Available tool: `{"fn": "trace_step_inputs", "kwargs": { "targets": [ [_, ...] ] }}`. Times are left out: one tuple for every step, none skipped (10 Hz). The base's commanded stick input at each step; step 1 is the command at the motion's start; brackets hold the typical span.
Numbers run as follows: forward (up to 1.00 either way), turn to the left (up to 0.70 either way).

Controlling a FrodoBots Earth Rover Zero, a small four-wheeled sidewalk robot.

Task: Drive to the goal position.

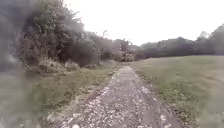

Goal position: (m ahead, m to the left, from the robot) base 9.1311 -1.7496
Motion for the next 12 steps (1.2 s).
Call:
{"fn": "trace_step_inputs", "kwargs": {
  "targets": [
    [0.85, -0.13],
    [0.85, -0.07],
    [0.85, 0.01],
    [0.85, 0.01],
    [0.85, 0.01],
    [0.85, 0.01],
    [0.85, 0.01],
    [0.85, 0.01],
    [0.85, 0.01],
    [0.85, 0.01],
    [0.85, 0.01],
    [0.85, 0.01]
  ]
}}
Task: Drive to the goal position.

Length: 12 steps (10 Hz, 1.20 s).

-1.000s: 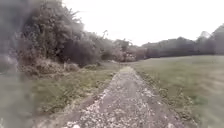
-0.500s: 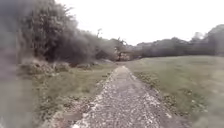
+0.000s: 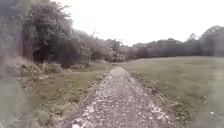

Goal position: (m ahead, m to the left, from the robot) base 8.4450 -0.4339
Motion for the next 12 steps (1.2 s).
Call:
{"fn": "trace_step_inputs", "kwargs": {
  "targets": [
    [0.85, 0.01],
    [0.85, 0.01],
    [0.85, 0.01],
    [0.85, 0.01],
    [0.85, -0.05],
    [0.85, -0.14],
    [0.85, -0.33],
    [0.85, -0.33],
    [0.85, -0.33],
    [0.85, -0.3],
    [0.85, -0.27],
    [0.85, -0.21]
  ]
}}
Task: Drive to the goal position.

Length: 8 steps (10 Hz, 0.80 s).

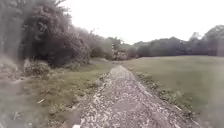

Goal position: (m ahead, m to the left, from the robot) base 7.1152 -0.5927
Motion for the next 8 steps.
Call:
{"fn": "trace_step_inputs", "kwargs": {
  "targets": [
    [0.85, -0.11],
    [0.85, 0.01],
    [0.85, 0.01],
    [0.85, 0.01],
    [0.85, 0.01],
    [0.85, 0.01],
    [0.85, 0.01],
    [0.85, 0.01]
  ]
}}
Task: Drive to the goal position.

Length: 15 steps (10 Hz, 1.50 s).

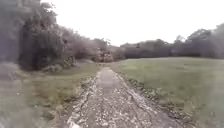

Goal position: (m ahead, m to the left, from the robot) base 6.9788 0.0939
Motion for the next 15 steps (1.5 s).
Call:
{"fn": "trace_step_inputs", "kwargs": {
  "targets": [
    [0.85, 0.01],
    [0.85, 0.01],
    [0.85, 0.01],
    [0.85, 0.01],
    [0.85, 0.01],
    [0.85, 0.01],
    [0.85, 0.01],
    [0.85, 0.01],
    [0.85, 0.01],
    [0.85, 0.01],
    [0.85, 0.01],
    [0.85, 0.01],
    [0.85, 0.01],
    [0.85, 0.01],
    [0.85, 0.01]
  ]
}}
